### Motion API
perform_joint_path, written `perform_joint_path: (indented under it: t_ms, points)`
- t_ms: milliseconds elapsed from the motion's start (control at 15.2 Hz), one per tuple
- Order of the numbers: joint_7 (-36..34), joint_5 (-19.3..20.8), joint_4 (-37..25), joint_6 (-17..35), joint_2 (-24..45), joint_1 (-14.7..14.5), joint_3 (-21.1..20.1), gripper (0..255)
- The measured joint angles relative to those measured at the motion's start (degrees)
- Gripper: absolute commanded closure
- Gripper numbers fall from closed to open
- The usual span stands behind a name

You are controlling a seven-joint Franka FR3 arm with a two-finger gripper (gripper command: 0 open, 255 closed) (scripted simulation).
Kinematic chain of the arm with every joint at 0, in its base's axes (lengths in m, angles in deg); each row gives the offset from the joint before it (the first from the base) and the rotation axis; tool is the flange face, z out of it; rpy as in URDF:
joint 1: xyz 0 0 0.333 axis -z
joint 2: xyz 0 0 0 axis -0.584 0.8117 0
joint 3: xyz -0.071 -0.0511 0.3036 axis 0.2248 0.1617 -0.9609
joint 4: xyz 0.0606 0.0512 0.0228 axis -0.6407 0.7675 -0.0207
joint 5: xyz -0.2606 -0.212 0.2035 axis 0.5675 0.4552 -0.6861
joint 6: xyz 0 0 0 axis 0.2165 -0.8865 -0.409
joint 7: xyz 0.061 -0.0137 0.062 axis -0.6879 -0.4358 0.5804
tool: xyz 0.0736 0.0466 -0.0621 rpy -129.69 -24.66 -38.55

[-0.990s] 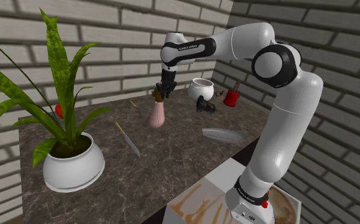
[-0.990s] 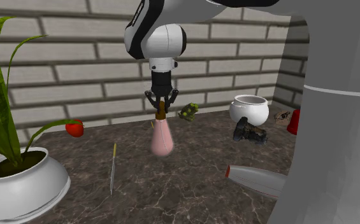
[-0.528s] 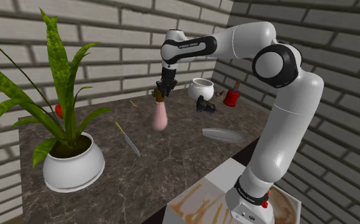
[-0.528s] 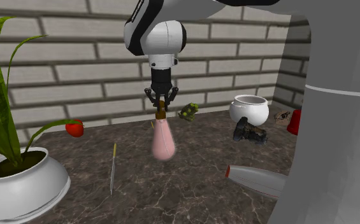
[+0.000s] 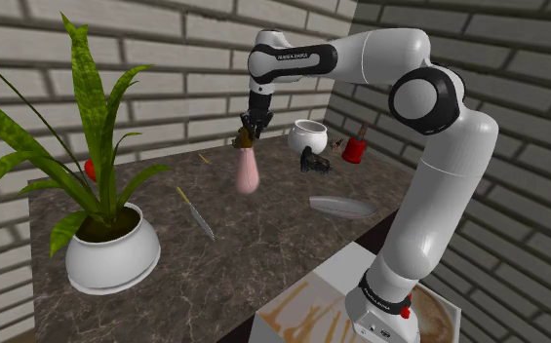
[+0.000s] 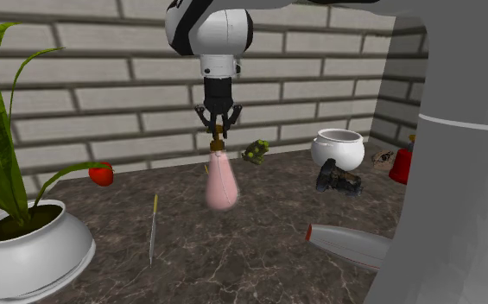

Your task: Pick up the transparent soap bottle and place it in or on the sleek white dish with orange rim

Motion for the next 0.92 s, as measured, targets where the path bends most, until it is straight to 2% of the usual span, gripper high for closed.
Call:
perform_joint_path:
  t_ms: [792, 924]
  points:
    - [0.0, 0.0, -9.7, -9.5, 0.2, 0.0, 0.0, 255]
    - [1.0, 0.0, -8.6, -10.1, -1.5, 0.6, 0.5, 255]
